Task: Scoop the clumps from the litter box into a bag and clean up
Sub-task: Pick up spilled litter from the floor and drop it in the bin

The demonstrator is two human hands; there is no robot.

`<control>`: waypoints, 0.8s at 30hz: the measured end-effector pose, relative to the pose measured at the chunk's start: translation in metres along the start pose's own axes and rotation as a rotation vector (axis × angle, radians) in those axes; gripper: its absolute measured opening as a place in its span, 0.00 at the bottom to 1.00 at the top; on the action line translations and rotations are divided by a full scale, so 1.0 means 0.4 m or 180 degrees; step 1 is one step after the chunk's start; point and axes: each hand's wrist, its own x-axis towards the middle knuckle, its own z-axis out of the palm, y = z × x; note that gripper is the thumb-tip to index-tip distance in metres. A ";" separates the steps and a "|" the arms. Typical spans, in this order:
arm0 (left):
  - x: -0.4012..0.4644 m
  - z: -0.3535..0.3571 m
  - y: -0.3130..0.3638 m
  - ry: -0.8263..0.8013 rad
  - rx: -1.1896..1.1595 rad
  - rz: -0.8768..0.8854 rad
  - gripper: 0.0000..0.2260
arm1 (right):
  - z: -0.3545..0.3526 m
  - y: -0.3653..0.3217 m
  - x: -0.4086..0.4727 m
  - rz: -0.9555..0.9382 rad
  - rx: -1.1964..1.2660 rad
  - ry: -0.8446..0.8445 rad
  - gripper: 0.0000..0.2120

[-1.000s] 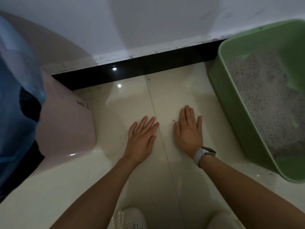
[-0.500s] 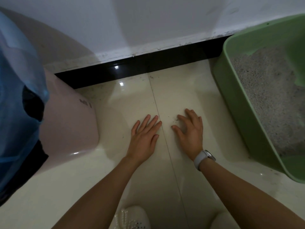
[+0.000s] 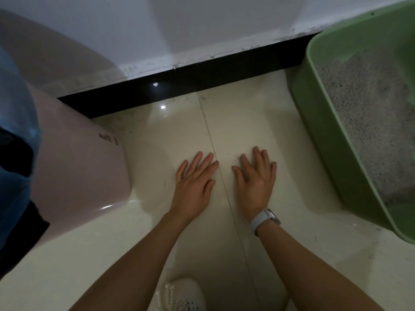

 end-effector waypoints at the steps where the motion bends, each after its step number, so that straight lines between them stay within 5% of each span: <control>1: -0.001 -0.001 0.000 0.0004 -0.0003 0.0006 0.20 | 0.003 0.000 0.001 -0.0027 -0.0045 -0.0011 0.18; 24: 0.007 0.002 0.009 0.0330 -0.0219 -0.0080 0.17 | 0.029 -0.038 0.033 0.0502 0.0086 0.0398 0.08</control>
